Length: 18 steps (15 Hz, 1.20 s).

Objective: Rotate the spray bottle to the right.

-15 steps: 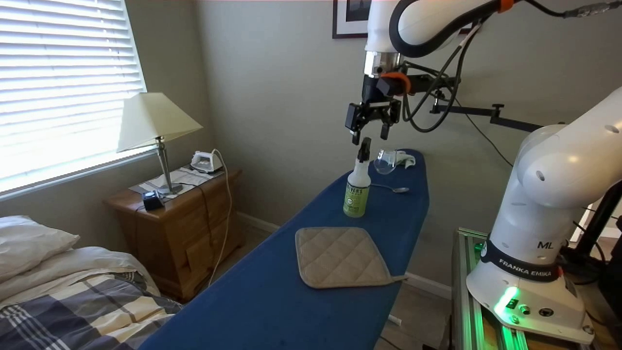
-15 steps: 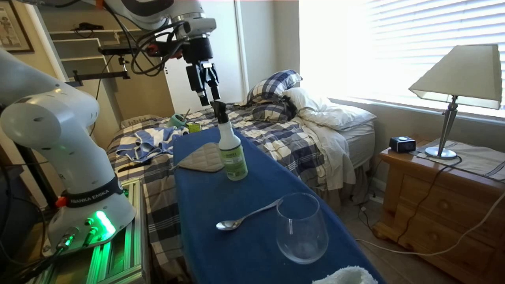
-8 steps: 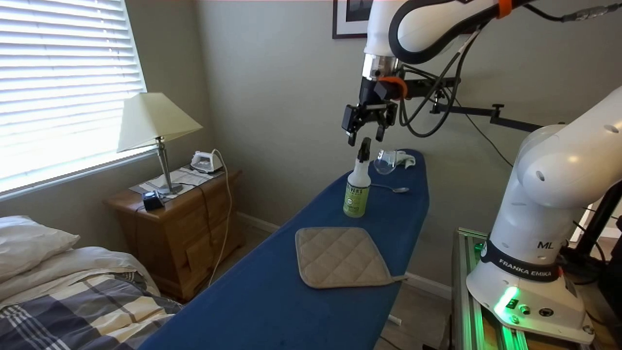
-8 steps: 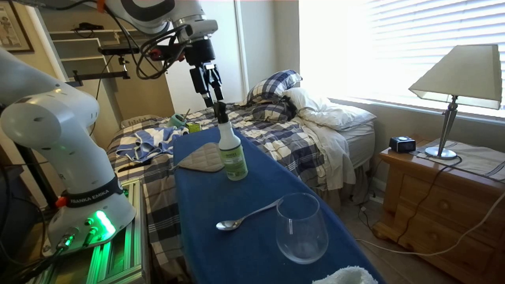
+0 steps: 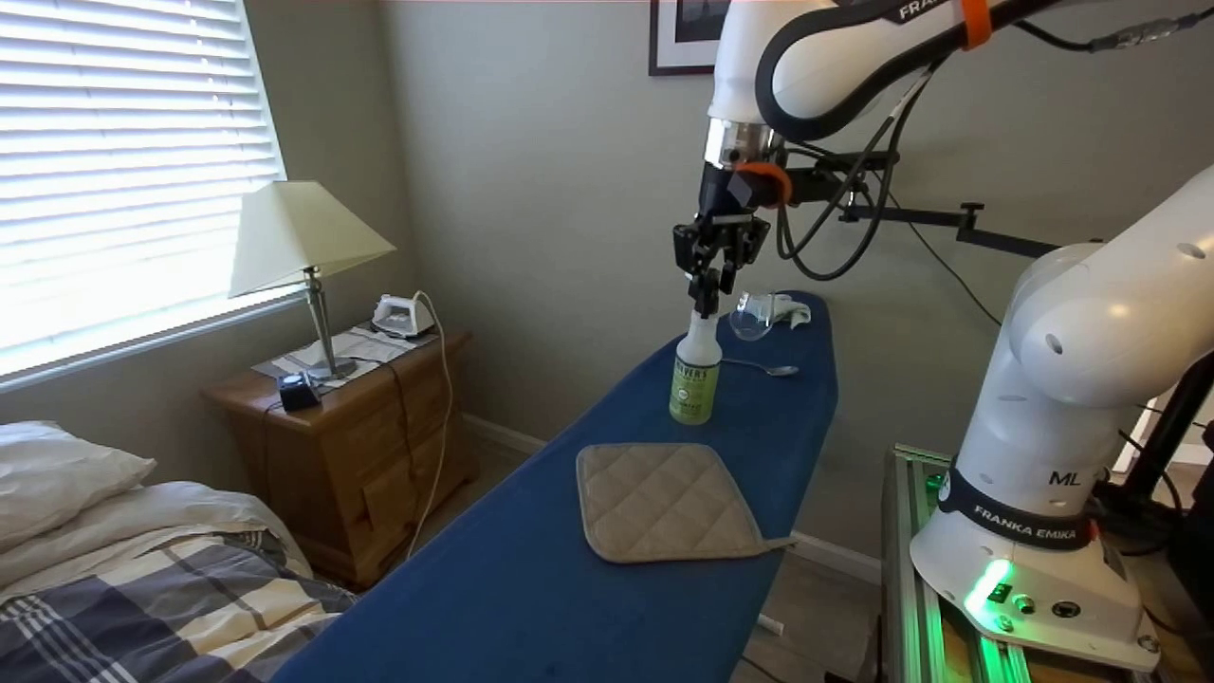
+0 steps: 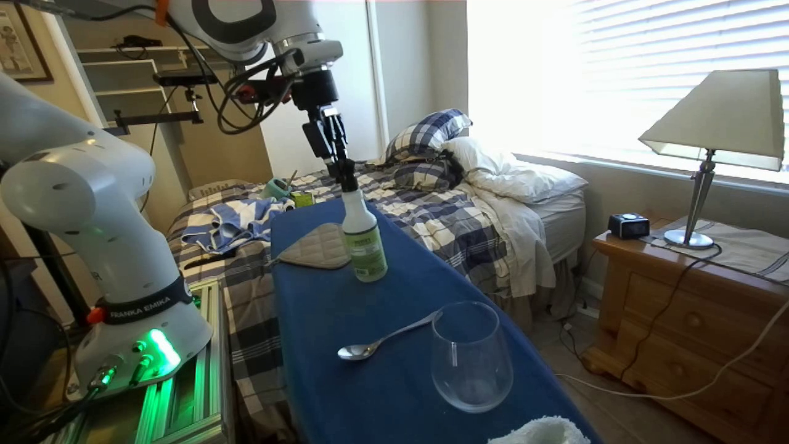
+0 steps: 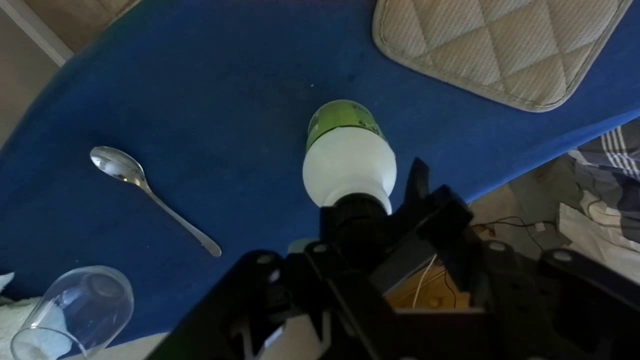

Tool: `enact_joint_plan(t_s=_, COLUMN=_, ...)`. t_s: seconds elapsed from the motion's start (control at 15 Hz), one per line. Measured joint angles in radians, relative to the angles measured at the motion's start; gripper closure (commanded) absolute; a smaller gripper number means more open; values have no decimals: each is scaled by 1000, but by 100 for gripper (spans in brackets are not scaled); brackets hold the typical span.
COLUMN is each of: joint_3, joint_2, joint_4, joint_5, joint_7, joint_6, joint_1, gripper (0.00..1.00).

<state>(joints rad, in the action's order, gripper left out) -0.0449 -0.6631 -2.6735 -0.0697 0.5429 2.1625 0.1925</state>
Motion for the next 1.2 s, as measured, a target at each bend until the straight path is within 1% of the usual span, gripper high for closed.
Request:
enact_joint_plan(t_s=0.07, joint_3=0, joint_2=2, joint_4=0, joint_5=0, joint_7=0, joint_6=1, joint_1=0, gripper=84)
enact_joint_plan(t_s=0.2, joint_3=-1, joint_2=3, joint_4=0, joint_5=0, joint_7=-1, joint_6=1, joint_1=0, gripper=97)
enact_joint_plan(t_s=0.27, joint_3=-2, joint_2=3, joint_4=0, joint_5=0, joint_7=-1, joint_6=1, joint_1=0, gripper=99)
enact_joint_plan(t_s=0.33, joint_3=-4, joint_2=3, joint_4=0, joint_5=0, joint_7=-2, joint_6=1, joint_1=0, gripper=96)
enact_joint_plan(t_s=0.4, joint_3=-6, joint_2=3, joint_4=0, joint_5=0, joint_7=-4, joint_6=1, joint_1=0, gripper=95)
enact_joint_plan(t_s=0.6, joint_3=-10, joint_2=3, joint_4=2, joint_5=0, joint_7=-24, joint_6=-8, joint_1=-2, gripper=95)
enact_joint_plan(t_s=0.87, joint_3=-10, joint_2=4, joint_4=13, joint_5=0, joint_7=-83, joint_6=-66, joint_1=-8, gripper=95)
enact_joint_plan(t_s=1.0, joint_3=-8, joint_2=4, joint_4=22, joint_5=-1, joint_7=-142, joint_6=-104, joint_1=-12, gripper=95)
enact_joint_plan(t_s=1.2, joint_3=10, joint_2=7, joint_4=35, joint_5=-3, joint_7=-272, joint_6=-139, joint_1=-22, gripper=95)
